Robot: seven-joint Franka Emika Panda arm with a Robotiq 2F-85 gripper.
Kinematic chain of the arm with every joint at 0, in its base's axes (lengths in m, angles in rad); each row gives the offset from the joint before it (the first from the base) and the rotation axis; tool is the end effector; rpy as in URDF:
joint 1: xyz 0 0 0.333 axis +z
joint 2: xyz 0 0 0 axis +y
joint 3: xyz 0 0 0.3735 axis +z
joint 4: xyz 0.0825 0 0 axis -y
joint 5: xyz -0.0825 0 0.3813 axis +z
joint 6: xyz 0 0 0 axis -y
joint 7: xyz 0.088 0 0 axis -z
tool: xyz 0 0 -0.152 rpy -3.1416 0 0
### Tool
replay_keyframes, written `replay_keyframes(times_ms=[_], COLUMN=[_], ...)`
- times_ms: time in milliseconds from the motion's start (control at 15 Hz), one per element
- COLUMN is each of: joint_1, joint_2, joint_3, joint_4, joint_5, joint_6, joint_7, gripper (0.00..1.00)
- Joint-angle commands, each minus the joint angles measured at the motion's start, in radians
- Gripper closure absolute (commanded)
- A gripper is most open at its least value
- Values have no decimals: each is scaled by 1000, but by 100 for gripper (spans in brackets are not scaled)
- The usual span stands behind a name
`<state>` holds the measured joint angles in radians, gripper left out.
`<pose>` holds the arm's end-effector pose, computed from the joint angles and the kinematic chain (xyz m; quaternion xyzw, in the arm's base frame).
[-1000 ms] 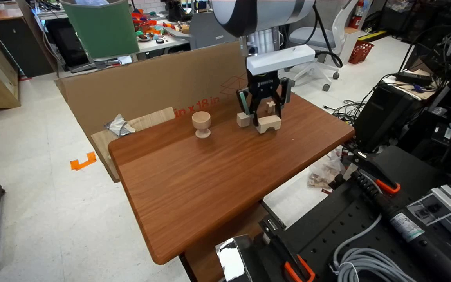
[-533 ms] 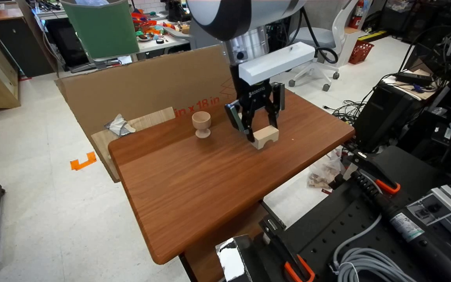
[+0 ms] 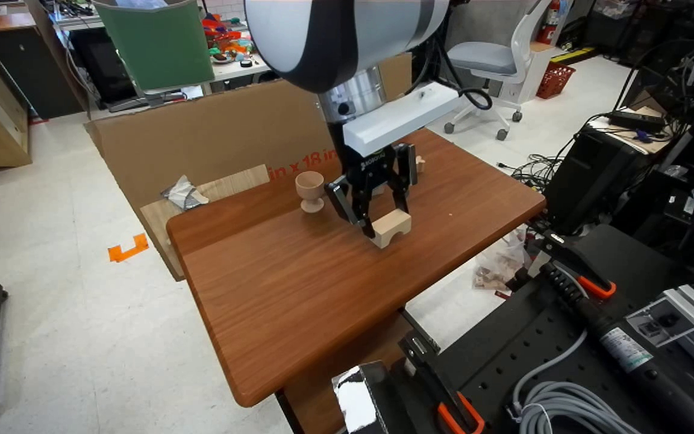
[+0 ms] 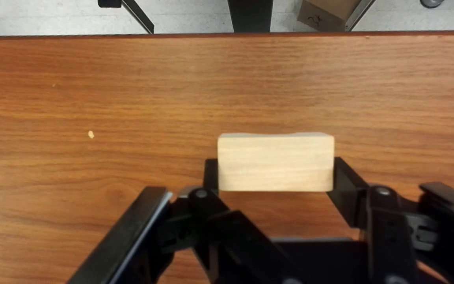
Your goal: Move the rectangular block forwards
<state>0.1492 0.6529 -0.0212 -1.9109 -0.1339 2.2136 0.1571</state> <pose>0.5971 0.0676 0.1328 0.9827 0.0355 -0.1647 0.0766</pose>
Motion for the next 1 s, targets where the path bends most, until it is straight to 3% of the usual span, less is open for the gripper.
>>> replay_keyframes(times_ms=[0, 67, 133, 333, 533, 800, 933], joint_1=[4, 7, 7, 8, -8, -54, -93], joint_2=[58, 70, 78, 69, -7, -220, -318], joint_3=[-4, -8, -11, -19, -13, 5, 21], joint_4=[65, 78, 84, 60, -22, -215, -278], joint_5=[-24, -30, -30, -43, -54, -27, -10], joint_6=[-8, -12, -11, 22, 88, 225, 209], joint_7=[-3, -1, 1, -1, -30, -101, -191], gripper=[57, 57, 8, 0, 0, 0, 0])
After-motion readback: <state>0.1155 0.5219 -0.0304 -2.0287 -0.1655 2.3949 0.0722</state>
